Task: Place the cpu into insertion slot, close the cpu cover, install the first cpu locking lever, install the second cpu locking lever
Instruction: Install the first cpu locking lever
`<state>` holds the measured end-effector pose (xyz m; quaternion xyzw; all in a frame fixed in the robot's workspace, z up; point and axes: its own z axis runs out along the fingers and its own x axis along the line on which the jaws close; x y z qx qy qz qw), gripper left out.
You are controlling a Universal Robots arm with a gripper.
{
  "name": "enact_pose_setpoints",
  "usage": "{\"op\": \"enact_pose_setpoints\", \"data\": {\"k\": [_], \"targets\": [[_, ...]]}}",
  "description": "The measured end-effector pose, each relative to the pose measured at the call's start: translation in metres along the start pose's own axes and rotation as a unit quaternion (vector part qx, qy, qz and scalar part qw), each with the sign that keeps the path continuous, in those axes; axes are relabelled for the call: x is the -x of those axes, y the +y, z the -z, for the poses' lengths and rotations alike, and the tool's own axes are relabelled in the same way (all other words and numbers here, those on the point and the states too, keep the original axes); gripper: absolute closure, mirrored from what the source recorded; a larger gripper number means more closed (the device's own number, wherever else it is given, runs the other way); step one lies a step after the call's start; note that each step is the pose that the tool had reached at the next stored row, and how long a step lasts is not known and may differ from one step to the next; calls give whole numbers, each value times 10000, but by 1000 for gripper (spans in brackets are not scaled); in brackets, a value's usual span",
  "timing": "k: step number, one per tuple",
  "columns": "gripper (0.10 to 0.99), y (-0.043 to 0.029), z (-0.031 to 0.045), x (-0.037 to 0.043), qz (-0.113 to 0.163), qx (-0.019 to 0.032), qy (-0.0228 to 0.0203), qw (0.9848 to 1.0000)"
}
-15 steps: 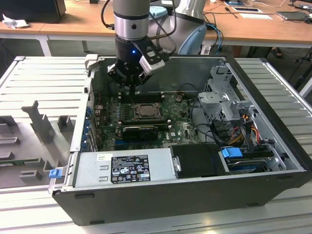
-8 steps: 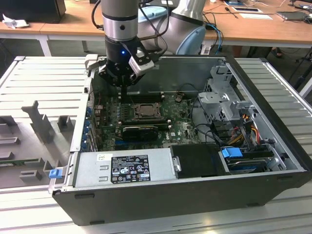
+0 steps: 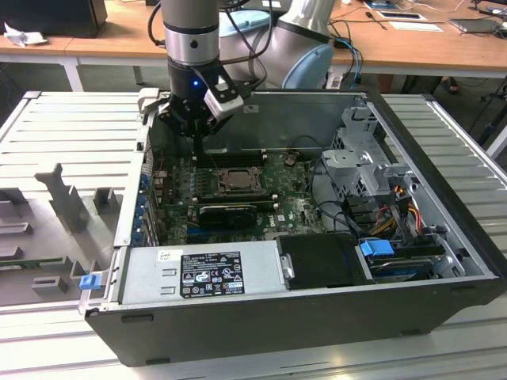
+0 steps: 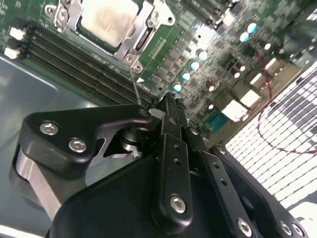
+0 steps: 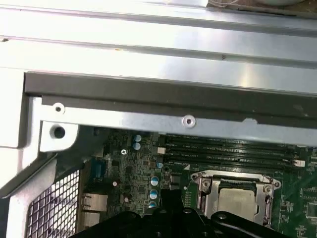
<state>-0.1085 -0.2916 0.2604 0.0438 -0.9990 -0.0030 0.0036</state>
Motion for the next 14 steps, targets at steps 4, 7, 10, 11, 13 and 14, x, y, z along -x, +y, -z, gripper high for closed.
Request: {"op": "enact_pose_setpoints", "data": {"k": [4,7,10,11,13,14], "targets": [[980,48,-10,8,0,0,0,10000],[980,55,-12,68,-1,0,0,10000],[980,53,-14,156,-2,0,0,10000],[980,50,-16,201,-3,0,0,10000],[980,44,-19,300,-6,2,0,10000],[980,41,-21,343,-9,6,0,10000]]}}
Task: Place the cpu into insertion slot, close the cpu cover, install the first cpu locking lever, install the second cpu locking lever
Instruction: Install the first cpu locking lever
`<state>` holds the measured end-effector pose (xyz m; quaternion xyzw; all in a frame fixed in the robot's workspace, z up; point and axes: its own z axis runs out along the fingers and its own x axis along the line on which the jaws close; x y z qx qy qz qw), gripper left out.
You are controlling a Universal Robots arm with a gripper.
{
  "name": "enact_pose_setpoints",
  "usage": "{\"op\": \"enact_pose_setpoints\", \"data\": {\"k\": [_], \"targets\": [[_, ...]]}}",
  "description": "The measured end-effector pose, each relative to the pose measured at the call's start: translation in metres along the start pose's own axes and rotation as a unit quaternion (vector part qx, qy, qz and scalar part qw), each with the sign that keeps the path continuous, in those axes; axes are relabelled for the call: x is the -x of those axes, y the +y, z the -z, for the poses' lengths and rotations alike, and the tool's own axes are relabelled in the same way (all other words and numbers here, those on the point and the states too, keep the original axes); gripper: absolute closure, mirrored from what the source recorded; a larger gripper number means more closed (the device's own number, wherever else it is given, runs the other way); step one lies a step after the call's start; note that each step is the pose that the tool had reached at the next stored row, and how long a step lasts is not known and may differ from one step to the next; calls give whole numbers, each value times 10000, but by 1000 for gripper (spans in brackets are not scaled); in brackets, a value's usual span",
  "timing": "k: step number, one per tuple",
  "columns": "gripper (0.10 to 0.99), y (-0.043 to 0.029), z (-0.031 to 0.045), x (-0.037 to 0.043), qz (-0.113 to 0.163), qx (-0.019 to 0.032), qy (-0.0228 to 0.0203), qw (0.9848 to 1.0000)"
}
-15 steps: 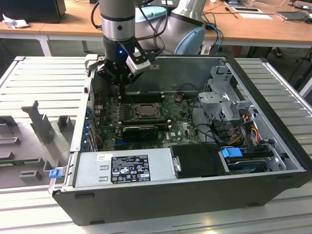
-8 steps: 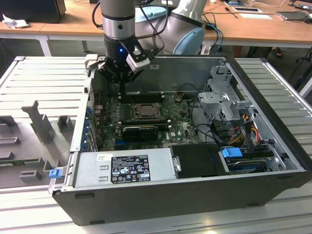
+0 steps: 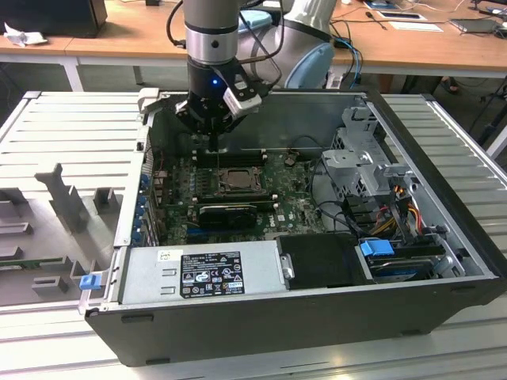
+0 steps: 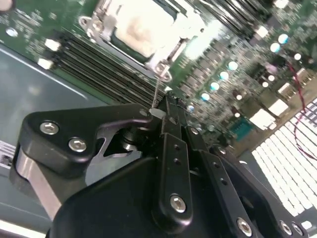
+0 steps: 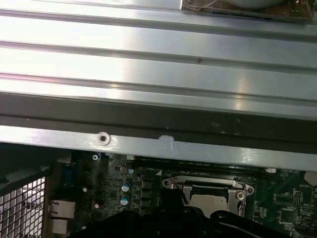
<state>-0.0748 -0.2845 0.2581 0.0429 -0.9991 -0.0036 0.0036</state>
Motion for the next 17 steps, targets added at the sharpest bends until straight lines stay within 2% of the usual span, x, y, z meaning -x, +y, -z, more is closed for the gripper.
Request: {"op": "enact_pose_setpoints", "data": {"k": [3,4,5,6,8,9,12,14,17], "targets": [[980,-10,-11,129,-5,2,1,10000],[980,-15,-23,179,-11,32,1,10000],[980,-15,-31,179,-32,122,-7,9999],[980,-16,-54,180,-55,155,-12,9999],[980,-17,-94,182,-95,155,-11,9998],[980,-20,-145,217,-131,156,-13,9998],[980,-28,-184,295,-147,166,-13,9998],[980,-28,-206,295,-329,168,-18,9993],[980,-28,-222,301,-396,168,-19,9991]]}}
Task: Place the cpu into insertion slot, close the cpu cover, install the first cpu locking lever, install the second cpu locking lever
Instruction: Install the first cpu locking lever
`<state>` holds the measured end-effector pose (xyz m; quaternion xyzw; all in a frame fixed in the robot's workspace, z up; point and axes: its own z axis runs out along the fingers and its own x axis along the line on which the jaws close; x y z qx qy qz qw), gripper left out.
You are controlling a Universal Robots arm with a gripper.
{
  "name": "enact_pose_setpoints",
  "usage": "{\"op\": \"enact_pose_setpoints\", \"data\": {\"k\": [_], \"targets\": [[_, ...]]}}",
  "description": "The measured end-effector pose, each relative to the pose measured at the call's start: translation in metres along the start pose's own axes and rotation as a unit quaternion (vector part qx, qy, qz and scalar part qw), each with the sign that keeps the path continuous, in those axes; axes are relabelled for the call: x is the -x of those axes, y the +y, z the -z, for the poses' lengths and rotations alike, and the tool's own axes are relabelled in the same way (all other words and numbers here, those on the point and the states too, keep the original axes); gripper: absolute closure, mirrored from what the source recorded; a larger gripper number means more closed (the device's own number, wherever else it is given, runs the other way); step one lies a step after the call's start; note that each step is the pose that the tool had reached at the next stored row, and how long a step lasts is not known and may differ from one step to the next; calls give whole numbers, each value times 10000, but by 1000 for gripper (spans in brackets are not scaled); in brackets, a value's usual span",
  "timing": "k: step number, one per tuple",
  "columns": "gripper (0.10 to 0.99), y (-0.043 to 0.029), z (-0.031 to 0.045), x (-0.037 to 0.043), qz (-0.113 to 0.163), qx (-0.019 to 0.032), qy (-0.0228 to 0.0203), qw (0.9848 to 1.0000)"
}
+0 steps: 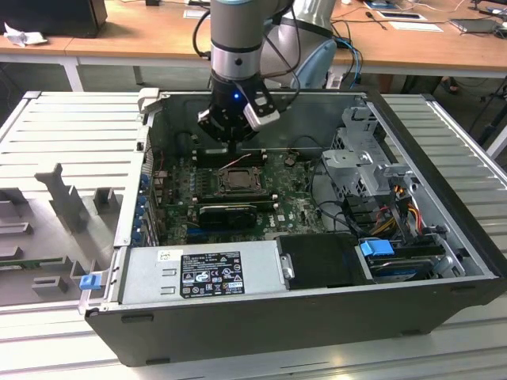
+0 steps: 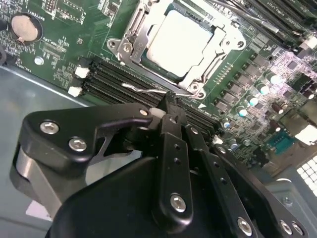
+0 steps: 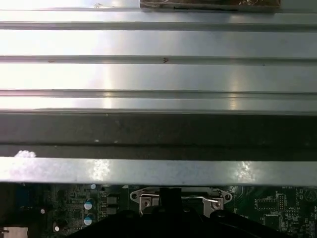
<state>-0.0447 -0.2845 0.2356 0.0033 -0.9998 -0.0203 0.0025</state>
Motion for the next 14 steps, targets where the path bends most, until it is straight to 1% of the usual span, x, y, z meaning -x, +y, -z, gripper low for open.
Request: {"op": "enact_pose_setpoints", "data": {"k": [4,6,8,9,14], "targets": [[980,3,-21,36,0,1,0,10000],[980,5,-31,56,0,20,0,10000],[980,5,-38,70,-1,112,-1,9999],[980,5,-45,74,-2,136,-2,9999],[980,6,-85,111,-2,141,-1,9999]]}}
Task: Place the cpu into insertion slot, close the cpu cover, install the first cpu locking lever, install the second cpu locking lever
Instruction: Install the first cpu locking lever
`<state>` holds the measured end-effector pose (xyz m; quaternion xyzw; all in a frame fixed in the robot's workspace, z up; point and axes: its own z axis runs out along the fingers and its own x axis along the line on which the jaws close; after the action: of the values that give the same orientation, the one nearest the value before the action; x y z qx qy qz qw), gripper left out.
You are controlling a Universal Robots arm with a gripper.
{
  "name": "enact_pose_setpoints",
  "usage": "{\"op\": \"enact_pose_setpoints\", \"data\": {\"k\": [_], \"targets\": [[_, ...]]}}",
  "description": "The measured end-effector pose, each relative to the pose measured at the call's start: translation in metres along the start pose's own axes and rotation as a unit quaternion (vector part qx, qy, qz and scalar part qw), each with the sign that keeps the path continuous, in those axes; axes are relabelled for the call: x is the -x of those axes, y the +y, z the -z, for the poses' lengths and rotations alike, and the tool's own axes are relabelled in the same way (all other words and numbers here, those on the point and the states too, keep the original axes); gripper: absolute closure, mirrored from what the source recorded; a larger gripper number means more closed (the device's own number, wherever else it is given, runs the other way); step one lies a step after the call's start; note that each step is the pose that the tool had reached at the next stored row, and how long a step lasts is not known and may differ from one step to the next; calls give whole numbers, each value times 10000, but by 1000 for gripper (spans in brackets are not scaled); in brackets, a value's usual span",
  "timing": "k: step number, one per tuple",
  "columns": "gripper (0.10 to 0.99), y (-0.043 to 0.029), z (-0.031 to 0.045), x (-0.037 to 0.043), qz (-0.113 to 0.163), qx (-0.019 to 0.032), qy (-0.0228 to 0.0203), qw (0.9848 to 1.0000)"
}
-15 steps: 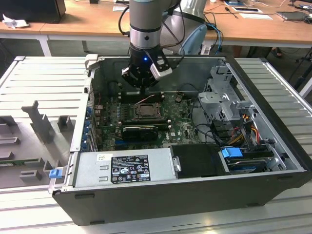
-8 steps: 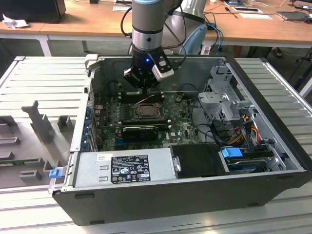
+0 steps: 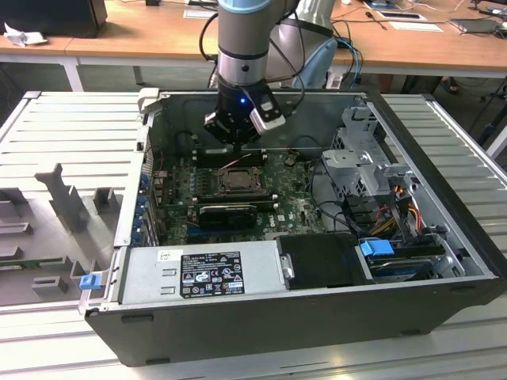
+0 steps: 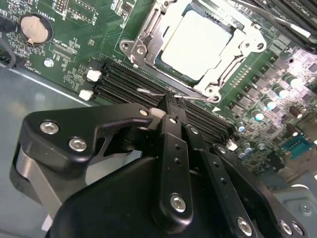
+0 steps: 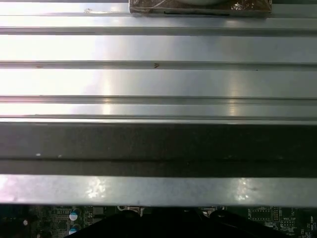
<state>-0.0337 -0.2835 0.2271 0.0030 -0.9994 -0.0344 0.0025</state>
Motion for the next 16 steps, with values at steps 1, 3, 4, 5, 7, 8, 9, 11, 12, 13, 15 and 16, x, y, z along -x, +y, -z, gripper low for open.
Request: {"op": "enact_pose_setpoints", "data": {"k": [1,3,4,5,7,8,9,11,12,13,15,16], "targets": [[980,0,-4,7,0,0,0,10000],[980,1,-10,26,0,0,0,10000],[980,2,-13,36,0,0,0,10000],[980,4,-20,57,0,1,0,10000],[980,8,-30,78,1,0,0,10000],[980,9,-39,94,2,0,0,10000],[980,10,-44,101,6,-1,0,10000],[980,13,-53,111,21,-1,2,10000],[980,15,-58,117,34,0,2,10000],[980,17,-63,122,43,0,3,10000],[980,22,-76,128,57,-1,4,10000],[980,25,-82,133,66,-1,4,10000]]}}
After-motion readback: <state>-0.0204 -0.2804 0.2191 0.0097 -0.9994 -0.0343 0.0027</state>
